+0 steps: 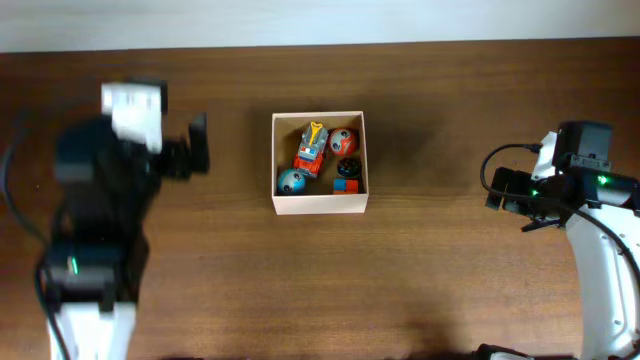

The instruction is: Pack container

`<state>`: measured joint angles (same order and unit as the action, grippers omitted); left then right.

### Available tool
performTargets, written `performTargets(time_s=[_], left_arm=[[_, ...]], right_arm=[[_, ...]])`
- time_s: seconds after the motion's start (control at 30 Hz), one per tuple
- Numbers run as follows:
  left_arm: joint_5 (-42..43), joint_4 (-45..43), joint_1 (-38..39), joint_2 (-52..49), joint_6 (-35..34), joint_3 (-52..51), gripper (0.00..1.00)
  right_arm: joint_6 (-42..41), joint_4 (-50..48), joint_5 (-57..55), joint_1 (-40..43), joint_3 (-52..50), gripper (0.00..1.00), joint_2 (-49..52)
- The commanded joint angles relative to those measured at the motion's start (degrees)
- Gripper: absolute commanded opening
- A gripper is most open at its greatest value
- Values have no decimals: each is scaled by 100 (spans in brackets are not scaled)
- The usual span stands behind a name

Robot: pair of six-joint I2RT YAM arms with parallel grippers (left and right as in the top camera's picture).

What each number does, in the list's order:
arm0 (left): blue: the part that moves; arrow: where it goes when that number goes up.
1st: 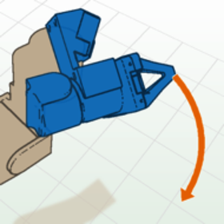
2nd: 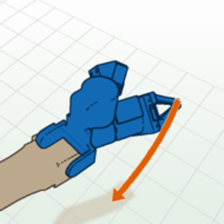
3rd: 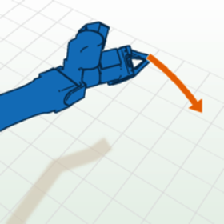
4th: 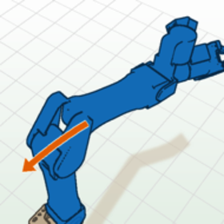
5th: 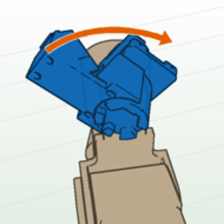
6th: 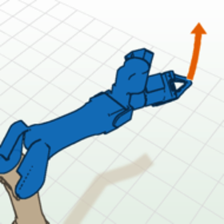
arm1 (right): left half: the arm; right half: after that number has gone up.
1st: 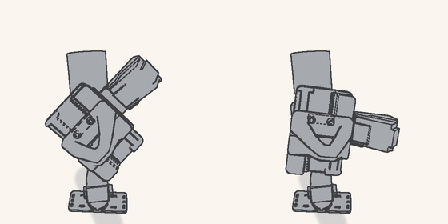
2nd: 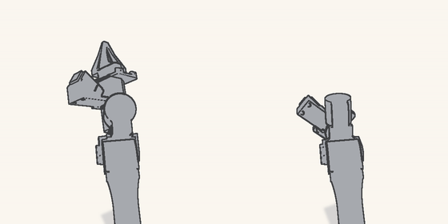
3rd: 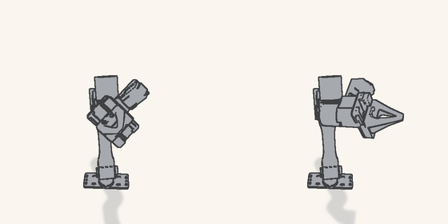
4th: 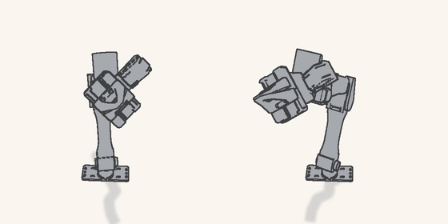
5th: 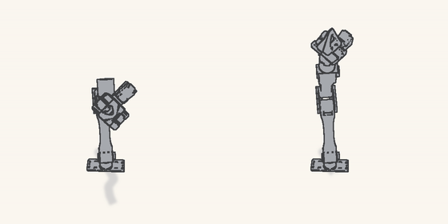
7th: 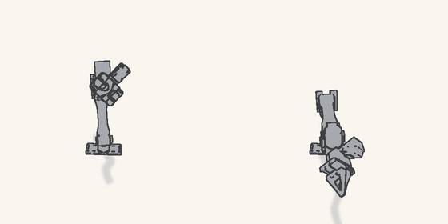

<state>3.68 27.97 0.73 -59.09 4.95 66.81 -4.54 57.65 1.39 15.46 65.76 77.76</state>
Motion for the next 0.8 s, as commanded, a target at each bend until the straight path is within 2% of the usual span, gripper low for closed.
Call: performTargets(time_s=[0.0, 0.17, 0.4, 0.77], left_arm=[[63, -284, -199, 1054, 72, -1185, 99], [66, -439, -389, 2457, 70, -2612, 99], [66, -763, -546, 4118, 70, -4089, 99], [63, -1541, -546, 5178, 70, -5670, 99]], right_arm=[[-63, -9, -35, 37, 9, 99, -17], [-63, -9, -35, 37, 9, 99, -17], [-63, -9, -35, 37, 9, 99, -17], [-63, -9, -35, 37, 9, 99, -17]])
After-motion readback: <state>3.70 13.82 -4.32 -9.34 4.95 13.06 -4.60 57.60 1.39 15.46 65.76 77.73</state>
